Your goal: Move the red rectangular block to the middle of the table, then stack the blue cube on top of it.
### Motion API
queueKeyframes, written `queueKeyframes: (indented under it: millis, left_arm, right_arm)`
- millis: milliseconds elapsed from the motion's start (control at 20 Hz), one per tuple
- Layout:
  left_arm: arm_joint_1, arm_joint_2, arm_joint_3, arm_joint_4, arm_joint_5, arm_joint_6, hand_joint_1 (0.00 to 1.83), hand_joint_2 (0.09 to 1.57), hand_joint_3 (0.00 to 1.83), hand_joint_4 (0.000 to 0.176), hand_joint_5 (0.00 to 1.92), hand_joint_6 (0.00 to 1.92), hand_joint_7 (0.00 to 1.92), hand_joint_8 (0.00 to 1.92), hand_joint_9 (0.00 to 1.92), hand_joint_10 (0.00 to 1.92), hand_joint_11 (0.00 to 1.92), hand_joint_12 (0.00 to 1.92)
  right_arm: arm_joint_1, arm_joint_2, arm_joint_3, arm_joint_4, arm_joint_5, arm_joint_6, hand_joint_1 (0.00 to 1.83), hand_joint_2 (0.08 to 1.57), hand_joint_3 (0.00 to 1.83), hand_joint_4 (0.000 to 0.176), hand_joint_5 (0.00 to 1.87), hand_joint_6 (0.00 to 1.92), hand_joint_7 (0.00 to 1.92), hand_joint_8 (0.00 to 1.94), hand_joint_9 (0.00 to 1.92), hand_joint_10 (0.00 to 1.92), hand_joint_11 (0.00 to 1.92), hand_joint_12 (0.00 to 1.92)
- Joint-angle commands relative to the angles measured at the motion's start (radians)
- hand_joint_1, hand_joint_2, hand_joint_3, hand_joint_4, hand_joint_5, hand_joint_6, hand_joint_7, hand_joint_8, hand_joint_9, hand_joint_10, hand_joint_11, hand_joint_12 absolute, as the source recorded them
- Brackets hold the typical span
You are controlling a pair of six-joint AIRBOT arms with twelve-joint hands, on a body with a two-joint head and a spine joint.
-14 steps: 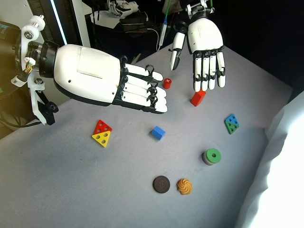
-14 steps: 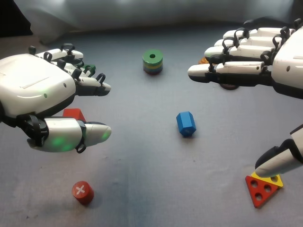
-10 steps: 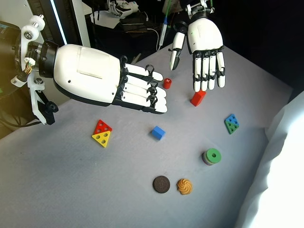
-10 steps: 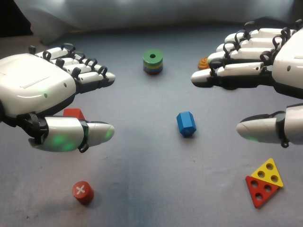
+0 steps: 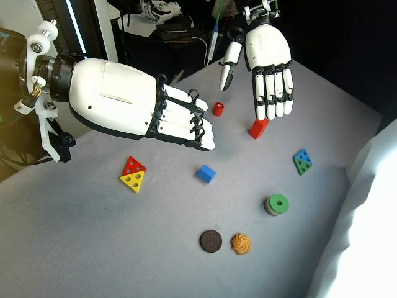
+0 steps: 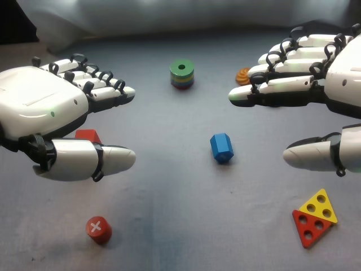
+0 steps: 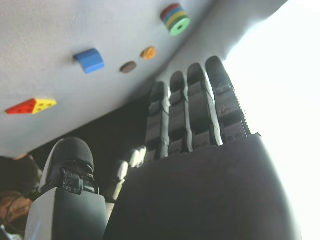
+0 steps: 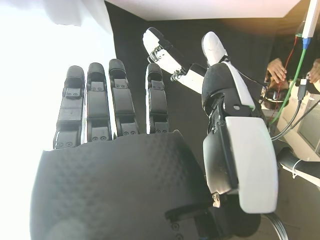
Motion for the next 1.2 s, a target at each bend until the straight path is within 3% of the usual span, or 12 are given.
queueKeyframes:
  millis: [0,250,400,500,600,750,800,1150]
  left_arm:
    - [-0.011,0.006,0.007,0.006,-0.113,-0.002,0.1,1.08,0.0,0.005,0.18,0.0,0.18,0.0,0.14,0.0,0.0,0.43]
    - [-0.003,-0.029,0.047,0.052,-0.13,-0.055,0.29,0.92,0.0,0.0,0.19,0.0,0.16,0.0,0.14,0.0,0.0,0.45]
    - [0.065,-0.04,0.044,0.024,-0.236,-0.085,0.33,0.87,0.0,0.0,0.18,0.0,0.16,0.0,0.14,0.0,0.0,0.39]
    - [0.107,-0.045,0.043,-0.005,-0.268,-0.085,0.4,0.89,0.0,0.1,0.26,0.02,0.15,0.0,0.1,0.0,0.0,0.33]
    - [0.135,-0.06,0.053,-0.018,-0.28,-0.091,0.41,0.92,0.01,0.131,0.33,0.02,0.16,0.0,0.08,0.0,0.0,0.22]
    - [0.157,-0.095,0.077,-0.034,-0.3,-0.1,0.45,0.92,0.0,0.173,0.48,0.03,0.2,0.0,0.09,0.0,0.0,0.23]
    - [0.165,-0.113,0.091,-0.037,-0.308,-0.105,0.45,0.95,0.01,0.176,0.55,0.02,0.21,0.0,0.09,0.0,0.0,0.2]
    - [0.186,-0.185,0.169,-0.044,-0.341,-0.129,0.41,0.98,0.01,0.176,0.53,0.0,0.21,0.0,0.09,0.0,0.0,0.23]
  right_arm:
    - [0.011,0.011,-0.004,0.017,0.114,0.003,0.23,1.27,0.0,0.0,0.17,0.0,0.16,0.0,0.12,0.01,0.0,0.33]
    - [0.011,0.011,-0.004,0.018,0.115,0.003,0.26,1.26,0.0,0.0,0.2,0.01,0.19,0.01,0.14,0.01,0.0,0.35]
    - [0.009,0.011,-0.004,0.018,0.115,0.003,0.28,1.26,0.0,0.0,0.19,0.0,0.18,0.0,0.13,0.01,0.0,0.31]
    - [0.009,0.011,-0.004,0.018,0.115,0.003,0.32,1.24,0.0,0.0,0.21,0.0,0.19,0.0,0.14,0.01,0.0,0.3]
    - [0.009,0.011,-0.004,0.019,0.116,0.004,0.35,1.24,0.0,0.0,0.21,0.0,0.19,0.0,0.15,0.01,0.0,0.37]
    - [0.009,0.011,-0.004,0.019,0.116,0.004,0.37,1.23,0.0,0.0,0.2,0.0,0.19,0.0,0.15,0.01,0.0,0.39]
    - [0.009,0.011,-0.004,0.019,0.117,0.004,0.4,1.22,0.0,0.0,0.21,0.0,0.21,0.0,0.17,0.01,0.0,0.44]
    - [0.009,0.011,-0.004,0.02,0.118,0.006,0.43,1.2,0.0,0.0,0.23,0.01,0.23,0.01,0.2,0.01,0.0,0.42]
